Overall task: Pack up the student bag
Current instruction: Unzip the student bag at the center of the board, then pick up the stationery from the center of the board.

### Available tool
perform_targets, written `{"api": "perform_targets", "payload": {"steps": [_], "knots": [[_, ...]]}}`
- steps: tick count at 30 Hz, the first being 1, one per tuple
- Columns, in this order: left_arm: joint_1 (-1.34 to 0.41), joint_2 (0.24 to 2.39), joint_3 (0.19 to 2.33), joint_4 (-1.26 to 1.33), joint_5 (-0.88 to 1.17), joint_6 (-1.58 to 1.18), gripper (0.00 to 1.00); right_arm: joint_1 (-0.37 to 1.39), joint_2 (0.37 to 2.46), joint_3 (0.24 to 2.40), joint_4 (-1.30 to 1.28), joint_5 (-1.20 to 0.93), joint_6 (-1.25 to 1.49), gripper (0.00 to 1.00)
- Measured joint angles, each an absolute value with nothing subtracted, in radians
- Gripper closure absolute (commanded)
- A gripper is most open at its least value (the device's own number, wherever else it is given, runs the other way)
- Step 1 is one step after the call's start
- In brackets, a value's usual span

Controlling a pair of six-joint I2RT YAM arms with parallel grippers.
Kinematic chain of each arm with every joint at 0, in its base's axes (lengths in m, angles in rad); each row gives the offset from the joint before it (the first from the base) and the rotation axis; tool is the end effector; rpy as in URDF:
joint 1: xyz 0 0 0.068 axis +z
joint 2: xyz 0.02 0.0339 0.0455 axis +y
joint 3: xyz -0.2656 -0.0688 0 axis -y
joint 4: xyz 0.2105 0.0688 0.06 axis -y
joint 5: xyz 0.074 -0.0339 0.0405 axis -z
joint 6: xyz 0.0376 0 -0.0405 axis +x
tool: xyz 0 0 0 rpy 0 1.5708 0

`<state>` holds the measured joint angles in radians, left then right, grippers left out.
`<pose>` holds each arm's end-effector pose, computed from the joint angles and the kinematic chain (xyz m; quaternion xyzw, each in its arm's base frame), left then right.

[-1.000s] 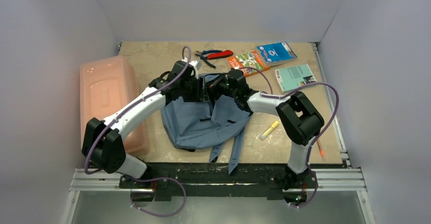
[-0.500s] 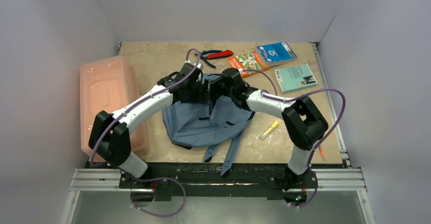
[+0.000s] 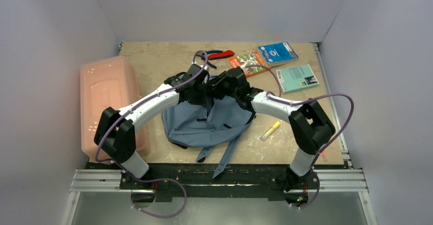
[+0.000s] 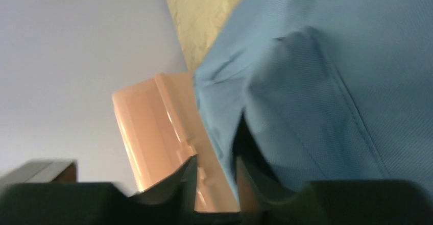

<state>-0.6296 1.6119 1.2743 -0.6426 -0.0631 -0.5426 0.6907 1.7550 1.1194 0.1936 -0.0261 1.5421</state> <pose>0.2532 -0.1815 0.2731 0.0324 0.9557 -0.1357 0.2590 0.2881 0.2394 0.2502 0.3425 0.7723 0.4854 0.2249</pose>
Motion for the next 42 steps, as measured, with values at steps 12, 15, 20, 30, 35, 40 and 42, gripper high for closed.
{"api": "perform_targets", "payload": {"steps": [12,15,20,30,35,40,42], "knots": [[-0.624,1.6,1.283,-0.678,-0.059,-0.539,1.0,0.571,1.565,1.129,-0.028,-0.138,0.817,0.33],[-0.624,1.596,1.302,-0.702,-0.058,-0.539,1.0,0.58,1.413,1.065,-0.125,-0.008,0.746,0.26],[-0.624,1.564,1.303,-0.728,-0.059,-0.539,1.0,0.561,1.147,0.878,-0.304,0.271,0.782,0.13],[-0.623,1.553,1.305,-0.746,-0.051,-0.538,1.0,0.437,1.145,0.722,-0.704,0.436,1.062,0.02],[-0.622,1.553,1.305,-0.747,-0.034,-0.538,1.0,0.435,1.178,0.715,-0.782,0.445,1.157,0.12],[-0.622,1.553,1.305,-0.747,-0.027,-0.538,1.0,0.435,1.235,0.698,-0.77,0.443,1.206,0.23],[-0.622,1.553,1.305,-0.747,-0.026,-0.538,1.0,0.435,1.27,0.698,-0.753,0.443,1.216,0.25]]}}
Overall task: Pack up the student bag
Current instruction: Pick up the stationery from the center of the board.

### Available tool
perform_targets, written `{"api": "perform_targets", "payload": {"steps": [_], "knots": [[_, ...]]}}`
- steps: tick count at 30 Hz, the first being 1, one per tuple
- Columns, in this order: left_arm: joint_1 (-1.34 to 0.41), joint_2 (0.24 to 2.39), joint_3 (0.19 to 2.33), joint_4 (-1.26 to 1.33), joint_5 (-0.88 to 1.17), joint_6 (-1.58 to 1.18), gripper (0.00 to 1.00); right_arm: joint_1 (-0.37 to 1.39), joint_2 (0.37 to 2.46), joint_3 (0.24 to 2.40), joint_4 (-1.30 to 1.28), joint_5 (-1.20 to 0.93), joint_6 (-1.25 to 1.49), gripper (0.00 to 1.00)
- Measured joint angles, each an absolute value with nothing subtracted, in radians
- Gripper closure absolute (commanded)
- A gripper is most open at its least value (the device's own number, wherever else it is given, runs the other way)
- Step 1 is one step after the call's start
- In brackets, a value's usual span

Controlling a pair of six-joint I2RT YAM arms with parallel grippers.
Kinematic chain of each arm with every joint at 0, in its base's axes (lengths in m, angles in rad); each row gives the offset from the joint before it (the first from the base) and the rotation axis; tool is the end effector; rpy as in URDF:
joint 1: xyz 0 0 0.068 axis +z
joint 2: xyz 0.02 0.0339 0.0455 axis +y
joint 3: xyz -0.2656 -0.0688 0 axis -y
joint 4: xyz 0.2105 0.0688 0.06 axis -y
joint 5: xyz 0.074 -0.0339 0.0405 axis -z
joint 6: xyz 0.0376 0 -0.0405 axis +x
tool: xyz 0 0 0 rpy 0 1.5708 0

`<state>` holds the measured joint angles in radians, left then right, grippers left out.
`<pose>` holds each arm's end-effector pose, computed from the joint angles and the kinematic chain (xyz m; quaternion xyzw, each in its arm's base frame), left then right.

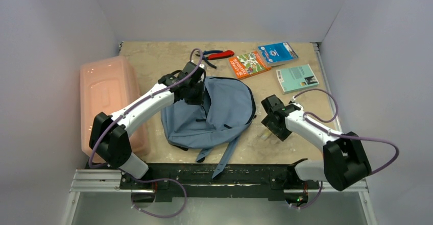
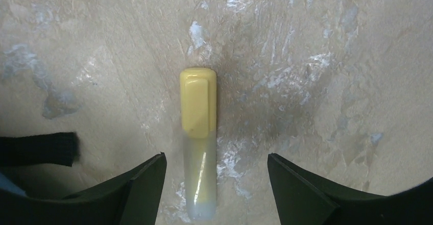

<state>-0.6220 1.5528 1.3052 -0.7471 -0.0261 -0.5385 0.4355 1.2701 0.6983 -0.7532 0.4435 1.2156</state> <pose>0.2402 -0.1710 0.2921 0.0363 0.9580 -0.1453 0.2444 0.1674 0.0601 0.1990 0.3931 0.8852 -0.0601 0.2415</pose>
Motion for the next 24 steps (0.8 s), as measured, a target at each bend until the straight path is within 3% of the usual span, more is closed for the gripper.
{"api": "perform_targets", "payload": {"steps": [8,11,18,24], "knots": [[-0.622,1.553,1.305,-0.747,-0.025,-0.538,1.0,0.435,1.401,0.709,-0.692,0.442,1.249,0.4],[-0.622,1.553,1.305,-0.747,-0.025,-0.538,1.0,0.436,1.401,0.709,-0.689,0.443,1.265,0.64],[-0.622,1.552,1.305,-0.747,-0.024,-0.538,1.0,0.436,1.4,0.708,-0.685,0.458,1.3,0.97],[-0.622,1.552,1.305,-0.747,-0.022,-0.538,1.0,0.435,1.365,0.717,-0.735,0.518,1.251,1.0]]}}
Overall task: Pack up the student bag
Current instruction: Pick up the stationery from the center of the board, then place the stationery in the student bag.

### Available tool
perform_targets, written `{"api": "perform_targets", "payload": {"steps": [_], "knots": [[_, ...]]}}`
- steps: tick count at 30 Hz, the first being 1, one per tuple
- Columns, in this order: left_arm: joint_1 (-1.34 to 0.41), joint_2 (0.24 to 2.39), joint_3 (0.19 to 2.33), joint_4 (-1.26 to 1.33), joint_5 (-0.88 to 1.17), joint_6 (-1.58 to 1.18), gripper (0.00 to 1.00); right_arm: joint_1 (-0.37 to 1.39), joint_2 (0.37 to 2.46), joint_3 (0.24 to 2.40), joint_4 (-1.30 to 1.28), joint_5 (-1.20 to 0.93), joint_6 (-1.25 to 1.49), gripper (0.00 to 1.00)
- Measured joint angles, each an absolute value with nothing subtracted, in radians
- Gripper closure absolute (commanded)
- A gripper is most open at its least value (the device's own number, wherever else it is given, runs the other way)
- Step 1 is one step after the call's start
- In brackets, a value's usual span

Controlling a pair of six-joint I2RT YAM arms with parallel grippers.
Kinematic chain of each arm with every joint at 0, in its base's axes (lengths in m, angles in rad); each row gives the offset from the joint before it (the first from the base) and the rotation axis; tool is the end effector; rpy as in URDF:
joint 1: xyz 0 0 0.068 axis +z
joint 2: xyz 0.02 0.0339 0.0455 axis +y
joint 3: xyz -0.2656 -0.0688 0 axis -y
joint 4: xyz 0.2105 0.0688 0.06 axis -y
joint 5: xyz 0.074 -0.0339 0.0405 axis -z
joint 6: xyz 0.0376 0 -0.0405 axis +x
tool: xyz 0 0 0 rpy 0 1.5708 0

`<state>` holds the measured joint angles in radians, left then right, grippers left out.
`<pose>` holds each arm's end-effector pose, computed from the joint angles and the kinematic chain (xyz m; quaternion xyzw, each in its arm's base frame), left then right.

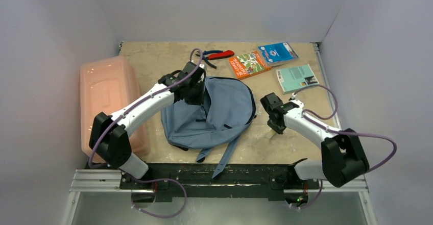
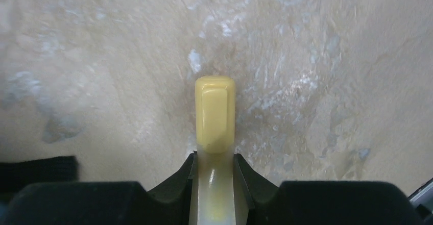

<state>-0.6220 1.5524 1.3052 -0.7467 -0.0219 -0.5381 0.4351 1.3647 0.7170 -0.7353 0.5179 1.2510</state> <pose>0.2400 -0.1711 0.2922 0.0371 0.9579 -0.1471 0.2437 0.1798 0.0631 0.1895 0.4039 0.8739 -0.1019 0.2506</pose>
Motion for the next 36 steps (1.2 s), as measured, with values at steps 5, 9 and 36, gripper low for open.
{"api": "perform_targets", "payload": {"steps": [5,9,36], "knots": [[-0.622,1.552,1.305,-0.746,-0.022,-0.538,1.0,0.436,1.213,0.76,-0.678,0.528,1.033,1.0],[-0.622,1.552,1.305,-0.746,-0.021,-0.538,1.0,0.439,0.974,0.709,-0.417,0.36,0.793,1.0],[-0.622,1.542,1.305,-0.741,-0.03,-0.537,1.0,0.542,1.74,1.023,0.136,-0.848,0.905,1.0]]}}
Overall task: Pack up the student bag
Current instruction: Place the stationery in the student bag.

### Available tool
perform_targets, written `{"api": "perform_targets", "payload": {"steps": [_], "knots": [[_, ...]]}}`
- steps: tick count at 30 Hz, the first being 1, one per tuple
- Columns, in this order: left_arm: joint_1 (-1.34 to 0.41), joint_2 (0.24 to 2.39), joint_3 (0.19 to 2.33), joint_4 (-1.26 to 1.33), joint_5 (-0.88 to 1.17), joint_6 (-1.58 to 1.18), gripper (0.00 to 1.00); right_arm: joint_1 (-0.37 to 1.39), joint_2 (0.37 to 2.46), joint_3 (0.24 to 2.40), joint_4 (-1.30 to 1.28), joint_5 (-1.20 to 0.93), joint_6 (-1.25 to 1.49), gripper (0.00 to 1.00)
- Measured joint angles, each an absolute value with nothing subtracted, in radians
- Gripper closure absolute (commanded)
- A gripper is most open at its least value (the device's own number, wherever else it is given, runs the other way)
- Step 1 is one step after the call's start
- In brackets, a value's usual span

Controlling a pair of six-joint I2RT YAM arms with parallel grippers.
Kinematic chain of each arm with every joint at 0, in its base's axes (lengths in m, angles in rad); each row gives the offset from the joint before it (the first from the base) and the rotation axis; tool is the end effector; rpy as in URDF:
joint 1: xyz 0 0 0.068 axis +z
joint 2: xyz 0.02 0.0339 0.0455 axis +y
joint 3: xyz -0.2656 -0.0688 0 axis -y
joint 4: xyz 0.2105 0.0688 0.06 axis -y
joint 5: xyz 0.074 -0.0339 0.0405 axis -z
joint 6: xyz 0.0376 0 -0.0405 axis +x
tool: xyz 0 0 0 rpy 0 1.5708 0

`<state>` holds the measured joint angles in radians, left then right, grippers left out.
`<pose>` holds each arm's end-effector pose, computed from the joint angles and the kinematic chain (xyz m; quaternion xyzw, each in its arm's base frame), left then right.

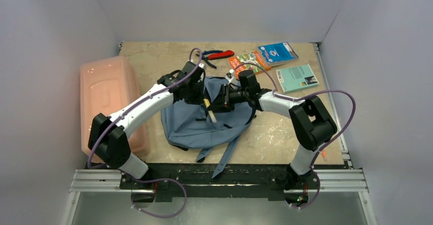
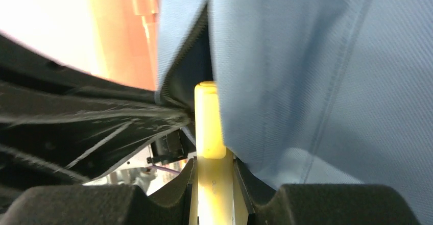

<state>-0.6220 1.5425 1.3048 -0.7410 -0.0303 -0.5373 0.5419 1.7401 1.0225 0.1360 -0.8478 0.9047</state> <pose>0.2392 -0.1701 0.2952 0.0361 0.9557 -0.1477 0.2520 0.2814 0.2023 0.2278 -0.0473 0.8243 0.5577 0.0847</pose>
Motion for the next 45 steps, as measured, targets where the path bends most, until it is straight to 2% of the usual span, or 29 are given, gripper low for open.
{"api": "perform_targets", "payload": {"steps": [9,18,29,37,41,45], "knots": [[-0.622,1.534,1.294,-0.731,-0.031,-0.533,1.0,0.54,1.777,0.948,0.23,-0.776,1.111,1.0],[-0.613,1.527,1.284,-0.691,-0.056,-0.527,1.0,0.584,1.882,1.121,0.197,-0.583,1.064,1.0],[-0.614,1.522,1.277,-0.686,-0.035,-0.527,1.0,0.609,1.859,1.139,0.185,-0.379,0.926,0.98],[-0.614,1.518,1.277,-0.676,-0.019,-0.527,1.0,0.663,1.856,1.143,0.203,-0.329,0.872,0.75],[-0.614,1.501,1.269,-0.695,-0.016,-0.522,1.0,0.695,1.863,1.137,0.211,-0.334,0.869,0.49],[-0.616,1.493,1.27,-0.702,-0.012,-0.519,1.0,0.675,1.855,1.111,0.216,-0.357,0.86,0.38]]}}
